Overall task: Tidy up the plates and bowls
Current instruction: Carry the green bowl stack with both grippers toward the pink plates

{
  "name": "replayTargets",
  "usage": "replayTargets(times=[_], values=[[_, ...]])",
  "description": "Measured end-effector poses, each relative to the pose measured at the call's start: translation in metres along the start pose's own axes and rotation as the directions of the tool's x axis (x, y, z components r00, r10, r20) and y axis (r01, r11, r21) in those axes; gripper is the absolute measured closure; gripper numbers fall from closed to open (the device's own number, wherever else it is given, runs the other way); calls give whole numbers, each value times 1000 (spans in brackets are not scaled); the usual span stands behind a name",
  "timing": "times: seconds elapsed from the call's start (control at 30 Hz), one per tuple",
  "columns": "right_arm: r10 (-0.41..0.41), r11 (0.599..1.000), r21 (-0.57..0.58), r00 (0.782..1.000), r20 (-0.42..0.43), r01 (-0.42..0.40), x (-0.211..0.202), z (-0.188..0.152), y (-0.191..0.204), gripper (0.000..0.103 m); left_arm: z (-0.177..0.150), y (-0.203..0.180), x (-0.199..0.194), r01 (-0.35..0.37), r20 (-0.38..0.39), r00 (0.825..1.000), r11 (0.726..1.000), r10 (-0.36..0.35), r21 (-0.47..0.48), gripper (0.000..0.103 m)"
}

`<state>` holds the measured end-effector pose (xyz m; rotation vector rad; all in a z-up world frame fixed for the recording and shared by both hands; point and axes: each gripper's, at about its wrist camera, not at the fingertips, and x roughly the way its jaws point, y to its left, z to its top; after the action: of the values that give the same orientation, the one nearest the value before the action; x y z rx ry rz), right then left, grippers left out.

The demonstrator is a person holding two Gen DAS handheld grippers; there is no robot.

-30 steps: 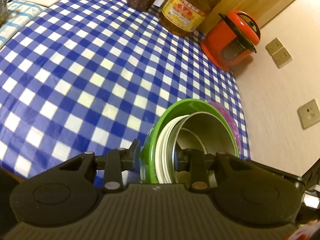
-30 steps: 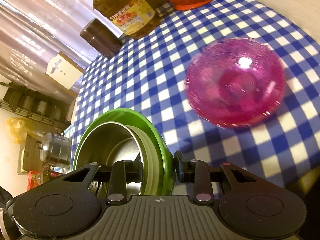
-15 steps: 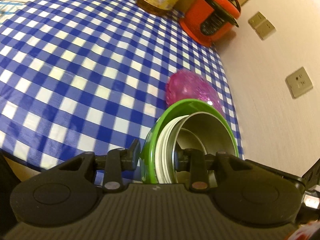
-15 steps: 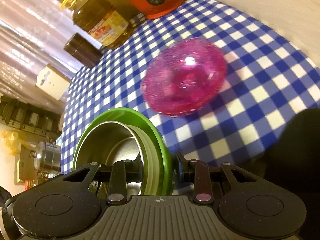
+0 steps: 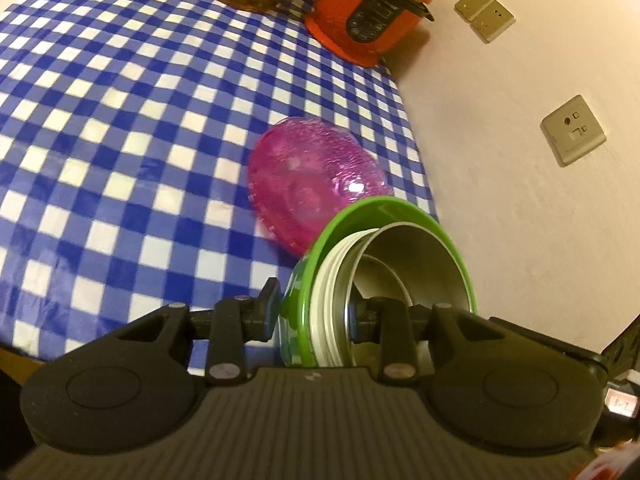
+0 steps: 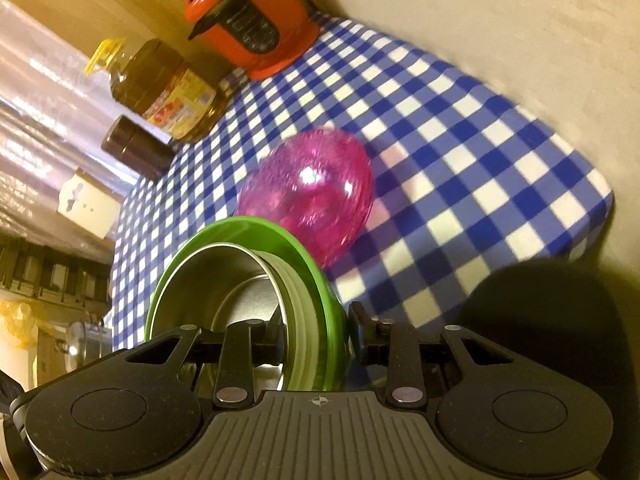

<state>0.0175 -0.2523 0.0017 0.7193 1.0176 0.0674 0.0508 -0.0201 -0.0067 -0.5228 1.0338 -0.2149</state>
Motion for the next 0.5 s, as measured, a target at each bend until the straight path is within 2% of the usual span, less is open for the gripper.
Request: replayTargets(times=[0.5], values=[[-1,1000,-10,1000,12,1,33,67,3,72,64,-14,46,7,4,1000,1000,-7,-16,75]])
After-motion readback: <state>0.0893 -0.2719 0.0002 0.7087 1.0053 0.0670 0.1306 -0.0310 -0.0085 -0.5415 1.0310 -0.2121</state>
